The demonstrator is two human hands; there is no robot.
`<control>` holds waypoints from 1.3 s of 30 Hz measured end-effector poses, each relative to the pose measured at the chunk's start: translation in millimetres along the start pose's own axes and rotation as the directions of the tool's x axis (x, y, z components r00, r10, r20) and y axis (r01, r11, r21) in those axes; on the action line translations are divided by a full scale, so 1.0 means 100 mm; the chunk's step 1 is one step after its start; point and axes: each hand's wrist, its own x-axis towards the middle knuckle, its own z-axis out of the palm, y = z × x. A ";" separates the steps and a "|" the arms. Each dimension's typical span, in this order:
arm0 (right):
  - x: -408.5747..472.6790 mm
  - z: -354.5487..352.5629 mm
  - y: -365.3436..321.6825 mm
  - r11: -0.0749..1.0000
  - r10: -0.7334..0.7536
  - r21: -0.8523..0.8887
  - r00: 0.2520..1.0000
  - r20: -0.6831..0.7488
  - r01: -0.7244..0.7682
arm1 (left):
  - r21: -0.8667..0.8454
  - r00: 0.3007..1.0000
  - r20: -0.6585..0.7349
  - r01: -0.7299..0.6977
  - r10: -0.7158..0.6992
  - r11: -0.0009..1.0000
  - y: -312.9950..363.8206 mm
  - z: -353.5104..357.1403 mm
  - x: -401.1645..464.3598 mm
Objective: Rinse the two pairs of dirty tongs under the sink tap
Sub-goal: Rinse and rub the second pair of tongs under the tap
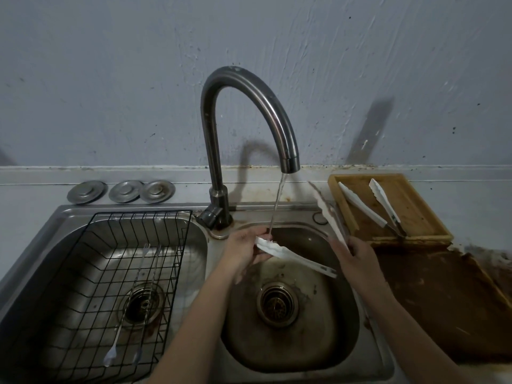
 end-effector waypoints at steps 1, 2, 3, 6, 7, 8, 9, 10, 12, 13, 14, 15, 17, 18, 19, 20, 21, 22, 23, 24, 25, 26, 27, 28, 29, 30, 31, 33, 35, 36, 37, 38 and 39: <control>-0.02 0.01 0.01 1.000 -0.008 0.002 1.000 -0.001 0.008 | 0.003 1.000 -0.009 0.003 -0.003 1.000 -0.02 0.01 0.00; -0.04 0.01 0.01 1.000 -0.015 0.002 1.000 -0.006 0.015 | -0.002 1.000 0.004 0.004 -0.004 1.000 -0.04 0.02 0.00; -0.05 0.02 0.02 1.000 -0.014 0.009 1.000 -0.014 0.014 | 0.003 1.000 0.022 0.009 -0.009 1.000 -0.06 0.04 -0.01; -0.09 -0.02 0.03 1.000 -0.003 0.014 1.000 -0.017 0.003 | 0.092 1.000 0.007 0.028 -0.029 0.995 -0.07 0.05 0.00; -0.10 -0.03 0.04 1.000 -0.022 -0.009 1.000 -0.021 0.021 | 0.109 0.999 0.005 0.038 -0.039 0.993 -0.07 0.04 0.00; -0.11 -0.05 0.05 0.998 -0.047 -0.030 0.998 -0.034 0.046 | 0.134 0.999 0.013 0.046 -0.048 0.990 -0.07 0.04 0.00; -0.12 -0.07 0.04 0.997 -0.071 -0.047 0.996 -0.051 0.069 | 0.163 0.998 0.024 0.052 -0.057 0.985 -0.07 0.03 -0.01; -0.13 -0.09 0.04 0.994 -0.096 -0.064 0.993 -0.067 0.092 | 0.221 0.998 0.025 0.052 -0.059 0.974 -0.08 0.02 -0.02; -0.15 -0.10 0.01 0.983 -0.166 -0.094 0.983 -0.074 0.159 | 0.390 1.000 -0.017 0.021 -0.016 0.921 -0.10 0.02 -0.04; -0.16 -0.10 0.00 0.976 -0.200 -0.105 0.977 -0.068 0.193 | 0.457 0.999 -0.047 0.015 0.007 0.889 -0.10 0.03 -0.06; -0.17 -0.10 -0.01 0.968 -0.229 -0.117 0.971 -0.060 0.221 | 0.502 0.998 -0.060 0.018 0.015 0.865 -0.09 0.04 -0.07; -0.17 -0.10 -0.02 0.961 -0.253 -0.133 0.966 -0.054 0.244 | 0.535 0.999 -0.054 0.024 0.006 0.844 -0.09 0.05 -0.07; -0.18 -0.08 -0.02 0.944 -0.295 -0.170 0.954 -0.049 0.283 | 0.615 0.999 -0.024 0.035 -0.026 0.787 -0.07 0.08 -0.09; -0.18 -0.07 -0.01 0.938 -0.308 -0.182 0.950 -0.048 0.295 | 0.650 1.000 -0.014 0.028 -0.025 0.759 -0.06 0.08 -0.09; -0.18 -0.06 0.01 0.937 -0.311 -0.184 0.949 -0.048 0.298 | 0.667 1.000 -0.005 0.004 -0.001 0.745 -0.05 0.08 -0.10; -0.17 -0.05 0.03 0.940 -0.304 -0.178 0.952 -0.048 0.291 | 0.657 0.999 0.009 -0.033 0.035 0.753 -0.03 0.08 -0.10; -0.16 -0.04 0.07 0.947 -0.288 -0.165 0.956 -0.049 0.276 | 0.618 0.998 0.015 -0.060 0.065 0.784 -0.01 0.07 -0.10; -0.15 -0.04 0.10 0.953 -0.271 -0.151 0.961 -0.051 0.261 | 0.562 0.997 0.007 -0.065 0.074 0.824 0.02 0.06 -0.09; -0.14 -0.03 0.13 0.957 -0.263 -0.139 0.963 -0.054 0.254 | 0.506 0.998 0.001 -0.059 0.068 0.860 0.05 0.05 -0.09; -0.13 -0.02 0.16 0.957 -0.267 -0.134 0.962 -0.058 0.258 | 0.456 0.998 0.009 -0.057 0.059 0.888 0.09 0.05 -0.10; -0.12 -0.01 0.18 0.956 -0.271 -0.132 0.961 -0.059 0.262 | 0.417 0.998 0.022 -0.058 0.053 0.907 0.13 0.06 -0.10; -0.12 0.01 0.18 0.957 -0.267 -0.129 0.962 -0.057 0.258 | 0.398 0.998 0.023 -0.061 0.057 0.915 0.16 0.06 -0.10; -0.13 0.04 0.18 0.965 -0.244 -0.116 0.968 -0.057 0.236 | 0.400 0.997 0.008 -0.071 0.074 0.914 0.18 0.07 -0.10; -0.14 0.07 0.16 0.973 -0.216 -0.098 0.975 -0.057 0.210 | 0.409 0.994 -0.024 -0.084 0.103 0.909 0.19 0.07 -0.10; -0.14 0.11 0.14 0.979 -0.194 -0.076 0.979 -0.060 0.189 | 0.417 0.989 -0.066 -0.095 0.135 0.904 0.19 0.08 -0.09; -0.15 0.15 0.11 0.982 -0.182 -0.052 0.981 -0.063 0.179 | 0.418 0.981 -0.103 -0.108 0.165 0.902 0.19 0.09 -0.08; -0.16 0.18 0.09 0.985 -0.170 -0.026 0.984 -0.059 0.169 | 0.414 0.972 -0.127 -0.131 0.200 0.901 0.18 0.11 -0.08; -0.16 0.22 0.03 0.993 -0.098 0.065 0.994 -0.041 0.101 | 0.401 0.945 -0.173 -0.189 0.277 0.896 0.15 0.16 -0.07; -0.15 0.26 -0.01 0.985 -0.012 0.171 1.000 -0.022 0.016 | 0.399 0.907 -0.238 -0.235 0.348 0.886 0.14 0.21 -0.08; -0.15 0.27 -0.02 0.978 0.007 0.207 1.000 -0.030 -0.001 | 0.406 0.887 -0.247 -0.272 0.391 0.873 0.13 0.25 -0.09; -0.15 0.29 -0.03 0.974 0.012 0.225 0.999 -0.043 -0.002 | 0.415 0.871 -0.236 -0.310 0.430 0.856 0.13 0.26 -0.09; -0.15 0.31 -0.04 0.973 0.008 0.232 0.999 -0.052 0.005 | 0.418 0.864 -0.215 -0.341 0.456 0.842 0.14 0.27 -0.10; -0.15 0.32 -0.04 0.972 0.002 0.234 0.999 -0.051 0.010 | 0.420 0.862 -0.195 -0.357 0.467 0.834 0.15 0.28 -0.10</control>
